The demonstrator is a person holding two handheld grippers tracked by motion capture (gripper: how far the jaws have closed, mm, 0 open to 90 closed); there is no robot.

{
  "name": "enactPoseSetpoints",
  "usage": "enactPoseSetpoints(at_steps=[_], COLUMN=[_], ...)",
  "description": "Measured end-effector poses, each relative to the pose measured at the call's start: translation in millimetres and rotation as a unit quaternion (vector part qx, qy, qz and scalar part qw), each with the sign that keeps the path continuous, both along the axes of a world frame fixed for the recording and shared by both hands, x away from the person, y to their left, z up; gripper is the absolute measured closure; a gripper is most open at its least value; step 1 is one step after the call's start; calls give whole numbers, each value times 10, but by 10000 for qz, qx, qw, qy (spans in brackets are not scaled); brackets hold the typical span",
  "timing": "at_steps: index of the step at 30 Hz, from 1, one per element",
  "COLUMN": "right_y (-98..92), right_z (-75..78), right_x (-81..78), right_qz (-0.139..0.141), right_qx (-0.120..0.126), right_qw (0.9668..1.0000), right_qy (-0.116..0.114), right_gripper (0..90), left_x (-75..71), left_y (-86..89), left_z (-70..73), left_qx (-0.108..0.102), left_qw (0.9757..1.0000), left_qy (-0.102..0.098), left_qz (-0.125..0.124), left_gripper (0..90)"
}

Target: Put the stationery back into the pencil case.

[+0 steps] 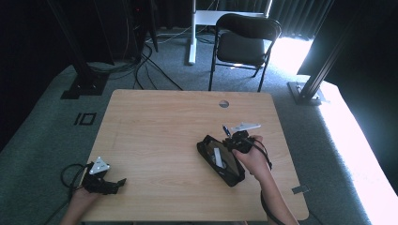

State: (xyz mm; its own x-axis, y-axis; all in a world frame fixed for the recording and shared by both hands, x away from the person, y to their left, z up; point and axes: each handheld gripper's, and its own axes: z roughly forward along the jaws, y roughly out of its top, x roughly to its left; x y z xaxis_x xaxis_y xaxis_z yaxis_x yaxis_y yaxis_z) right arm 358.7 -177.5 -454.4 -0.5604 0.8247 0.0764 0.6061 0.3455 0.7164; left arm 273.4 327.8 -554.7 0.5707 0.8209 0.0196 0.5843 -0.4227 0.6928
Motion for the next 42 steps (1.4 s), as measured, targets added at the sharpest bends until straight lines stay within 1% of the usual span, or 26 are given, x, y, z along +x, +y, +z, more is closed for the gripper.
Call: enactPoseSetpoints(at_steps=[3, 6, 7, 8, 9, 10, 11, 12, 16, 18, 20, 23, 24, 28, 30, 31, 33, 38, 39, 42], right_y=[-93, -170, -191, -191, -224, -224, -242, -249, -269, -282, -296, -314, -314, -291, -283, -274, -256, -197, -197, -153], right_z=[-10, -76, -104, -104, -168, -168, -237, -272, -377, -415, -452, -511, -511, -599, -614, -625, -644, -687, -687, -713], right_x=[81, 185, 220, 220, 286, 286, 349, 382, 510, 569, 624, 694, 694, 777, 791, 803, 824, 871, 871, 887], right_qz=[-215, -400, -440, -440, -526, -526, -580, -615, -752, -794, -857, -959, -959, -946, -939, -935, -919, -857, -857, -775], right_qx=[-53, -158, -173, -173, -185, -185, -258, -262, -360, -292, -315, -264, -264, -353, -342, -376, -354, -511, -511, -598], right_qw=[9998, 9991, 9988, 9988, 9983, 9983, 9975, 9970, 9953, 9950, 9943, 9931, 9931, 9930, 9930, 9928, 9930, 9925, 9925, 9924], right_qy=[-4, 31, 85, 85, 193, 193, 322, 378, 497, 523, 551, 618, 618, 616, 635, 641, 659, 708, 708, 746], right_gripper=[795, 785, 781, 781, 768, 768, 748, 741, 712, 696, 654, 621, 621, 590, 587, 589, 588, 596, 596, 622], left_x=[0, 0, 0, 0, 0, 0, 0, 0, 0, 0, 0, 0, 0, 0, 0, 0, 0, 0, 0, 0], left_y=[0, 0, 0, 0, 0, 0, 0, 0, 0, 0, 0, 0, 0, 0, 0, 0, 1, 0, 0, 0], left_z=[0, 0, 0, 0, 0, 0, 0, 0, 0, 0, 0, 0, 0, 0, 0, 0, 0, 0, 0, 0], left_qx=[2, 1, 1, 1, 1, 1, 1, 0, 0, 1, 3, 0, 0, 1, 1, 3, 1, 1, 1, 2], left_qw=[10000, 10000, 10000, 10000, 10000, 10000, 10000, 10000, 10000, 10000, 10000, 10000, 10000, 10000, 10000, 10000, 10000, 10000, 10000, 10000], left_qy=[0, 2, 0, 0, 0, 0, 0, 0, 0, 0, 2, 1, 1, 1, 1, 1, 1, 1, 1, 0], left_qz=[0, -1, -1, -1, -1, -1, 0, -1, -1, -1, -1, -2, -2, -2, -2, -1, -2, -2, -2, -2], left_gripper=[22, 22, 22, 22, 22, 22, 22, 22, 22, 22, 22, 22, 22, 22, 22, 22, 22, 22, 22, 22])
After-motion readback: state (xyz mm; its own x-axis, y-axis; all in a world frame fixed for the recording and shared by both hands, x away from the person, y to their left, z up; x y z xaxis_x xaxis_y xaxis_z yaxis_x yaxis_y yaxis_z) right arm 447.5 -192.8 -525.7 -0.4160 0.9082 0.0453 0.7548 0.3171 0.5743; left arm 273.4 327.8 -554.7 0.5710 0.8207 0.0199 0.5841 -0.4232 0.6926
